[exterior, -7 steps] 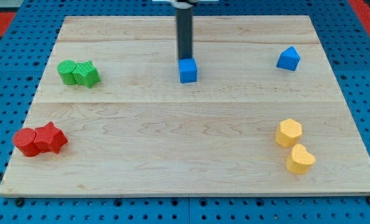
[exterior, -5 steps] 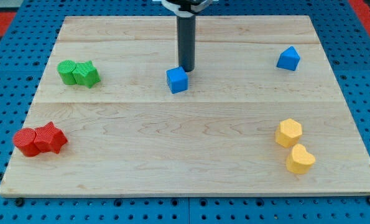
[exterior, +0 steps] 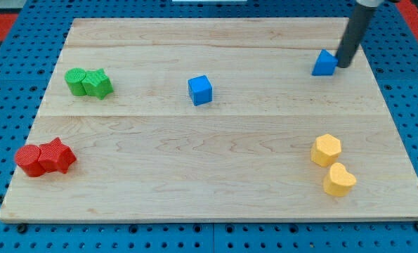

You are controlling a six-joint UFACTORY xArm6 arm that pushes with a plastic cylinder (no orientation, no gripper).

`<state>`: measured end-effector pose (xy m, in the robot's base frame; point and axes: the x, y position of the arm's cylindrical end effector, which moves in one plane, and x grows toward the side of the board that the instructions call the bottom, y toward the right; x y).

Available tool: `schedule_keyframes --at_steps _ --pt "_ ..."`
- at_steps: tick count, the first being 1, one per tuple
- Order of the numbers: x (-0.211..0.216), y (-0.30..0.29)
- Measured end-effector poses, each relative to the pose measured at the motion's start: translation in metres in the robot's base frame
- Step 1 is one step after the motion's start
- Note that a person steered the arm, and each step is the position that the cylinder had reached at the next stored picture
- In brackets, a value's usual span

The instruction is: Move the blue triangle to the right of the blue cube

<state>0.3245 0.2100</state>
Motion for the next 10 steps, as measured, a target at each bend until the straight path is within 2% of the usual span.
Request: schedule_keyframes --at_steps 1,2,3,4,5,6,8,10 --pt "-0.011 -0.102" --pt "0.005 -0.189" --pt "-0.001 -0.172" --pt "-0.030 -0.142" --pt "0.008 -0.128" --pt "0.029 -0.191" --pt "0.002 -0.176" --pt "0.002 -0.176"
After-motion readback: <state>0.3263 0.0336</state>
